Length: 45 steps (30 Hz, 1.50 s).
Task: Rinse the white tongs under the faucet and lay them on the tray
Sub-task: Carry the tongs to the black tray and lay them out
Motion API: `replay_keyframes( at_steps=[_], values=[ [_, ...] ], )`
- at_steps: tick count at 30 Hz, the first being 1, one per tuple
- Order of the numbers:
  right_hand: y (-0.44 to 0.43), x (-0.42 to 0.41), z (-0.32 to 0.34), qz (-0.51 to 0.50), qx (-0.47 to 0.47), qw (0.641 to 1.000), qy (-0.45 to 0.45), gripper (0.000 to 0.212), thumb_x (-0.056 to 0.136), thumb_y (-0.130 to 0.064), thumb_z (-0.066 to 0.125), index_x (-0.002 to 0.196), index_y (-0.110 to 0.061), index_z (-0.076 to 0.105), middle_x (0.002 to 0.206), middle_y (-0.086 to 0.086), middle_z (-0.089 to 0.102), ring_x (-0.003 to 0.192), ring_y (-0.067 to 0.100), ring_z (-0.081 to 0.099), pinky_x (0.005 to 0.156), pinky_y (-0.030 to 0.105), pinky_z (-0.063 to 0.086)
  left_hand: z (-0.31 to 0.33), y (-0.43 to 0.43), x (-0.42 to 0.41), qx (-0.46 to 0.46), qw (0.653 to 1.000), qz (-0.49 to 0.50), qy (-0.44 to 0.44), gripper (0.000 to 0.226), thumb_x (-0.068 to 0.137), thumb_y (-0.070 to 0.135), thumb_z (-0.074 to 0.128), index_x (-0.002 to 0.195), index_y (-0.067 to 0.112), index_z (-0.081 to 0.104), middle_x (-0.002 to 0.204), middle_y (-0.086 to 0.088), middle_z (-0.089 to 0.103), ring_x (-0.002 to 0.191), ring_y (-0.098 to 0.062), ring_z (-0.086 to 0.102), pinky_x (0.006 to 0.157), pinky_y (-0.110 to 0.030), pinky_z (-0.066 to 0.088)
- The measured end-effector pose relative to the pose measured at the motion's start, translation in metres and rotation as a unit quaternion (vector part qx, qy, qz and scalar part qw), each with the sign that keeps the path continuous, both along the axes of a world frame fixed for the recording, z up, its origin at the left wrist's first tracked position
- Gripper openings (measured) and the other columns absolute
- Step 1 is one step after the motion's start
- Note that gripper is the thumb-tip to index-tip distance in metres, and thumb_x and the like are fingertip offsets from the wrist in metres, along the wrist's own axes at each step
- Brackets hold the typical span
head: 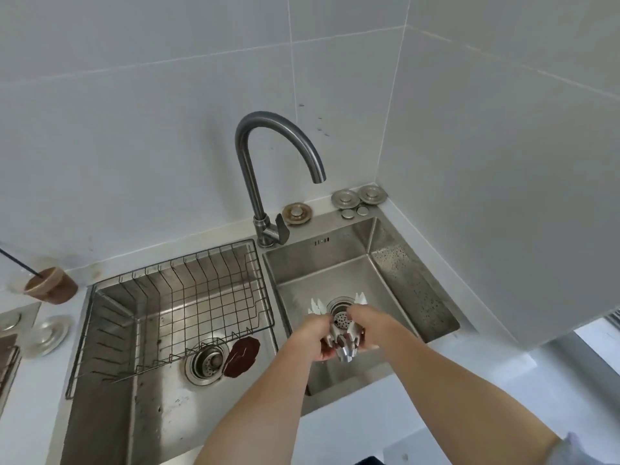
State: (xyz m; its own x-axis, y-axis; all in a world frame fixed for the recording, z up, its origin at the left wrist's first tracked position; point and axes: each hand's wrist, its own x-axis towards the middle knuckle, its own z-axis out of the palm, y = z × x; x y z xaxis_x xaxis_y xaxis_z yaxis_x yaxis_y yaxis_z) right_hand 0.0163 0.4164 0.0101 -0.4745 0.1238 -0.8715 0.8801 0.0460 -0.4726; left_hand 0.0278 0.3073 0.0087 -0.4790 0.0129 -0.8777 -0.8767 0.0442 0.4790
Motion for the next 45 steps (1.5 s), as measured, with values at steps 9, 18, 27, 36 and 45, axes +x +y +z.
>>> replay_keyframes(
  at_steps=[9, 18, 27, 36, 45],
  values=[
    [0.021, 0.022, 0.03, -0.042, 0.035, 0.996, 0.067, 0.022, 0.093, -0.013, 0.037, 0.093, 0.0, 0.054, 0.095, 0.021, 0.065, 0.092, 0.034, 0.064, 0.086, 0.047, 0.055, 0.0, 0.027, -0.005, -0.027, 0.986, -0.086, 0.141, 0.023, 0.092, 0.027, 0.048, 0.099, 0.009, 0.061, 0.096, -0.017, 0.069, 0.083, -0.033, 0.067, 0.067, -0.037, 0.058],
    [0.108, 0.082, 0.066, -0.102, 0.14, 0.974, 0.149, 0.039, 0.095, -0.026, 0.039, 0.124, 0.0, 0.046, 0.101, 0.015, 0.06, 0.073, 0.026, 0.063, 0.053, 0.03, 0.054, 0.033, 0.107, 0.038, -0.09, 0.904, -0.203, 0.365, 0.038, 0.096, 0.038, 0.043, 0.1, 0.003, 0.058, 0.067, -0.007, 0.053, 0.064, -0.023, 0.054, 0.059, -0.031, 0.037],
    [0.216, 0.234, 0.082, -0.239, 0.19, 0.924, 0.23, 0.03, 0.089, -0.019, 0.04, 0.116, -0.006, 0.041, 0.084, 0.009, 0.051, 0.069, 0.023, 0.052, 0.05, 0.03, 0.048, 0.058, 0.23, 0.164, -0.032, 0.854, -0.281, 0.437, 0.032, 0.09, 0.044, 0.048, 0.081, 0.014, 0.055, 0.07, -0.005, 0.064, 0.063, -0.021, 0.062, 0.053, -0.032, 0.045],
    [0.33, 0.398, 0.075, -0.363, 0.273, 0.87, 0.191, 0.036, 0.093, -0.026, 0.039, 0.125, -0.009, 0.036, 0.108, 0.013, 0.055, 0.078, 0.021, 0.055, 0.062, 0.033, 0.047, 0.051, 0.371, 0.297, 0.03, 0.801, -0.404, 0.442, 0.029, 0.091, 0.042, 0.05, 0.08, 0.015, 0.054, 0.066, -0.002, 0.058, 0.067, -0.027, 0.063, 0.06, -0.034, 0.051],
    [0.42, 0.473, 0.036, -0.465, 0.284, 0.828, 0.134, 0.044, 0.094, -0.022, 0.042, 0.135, -0.01, 0.031, 0.107, 0.011, 0.052, 0.079, 0.019, 0.054, 0.056, 0.029, 0.045, 0.026, 0.479, 0.362, 0.037, 0.725, -0.529, 0.44, 0.029, 0.094, 0.041, 0.047, 0.093, 0.013, 0.052, 0.08, -0.002, 0.06, 0.076, -0.023, 0.06, 0.066, -0.033, 0.047]
  ],
)
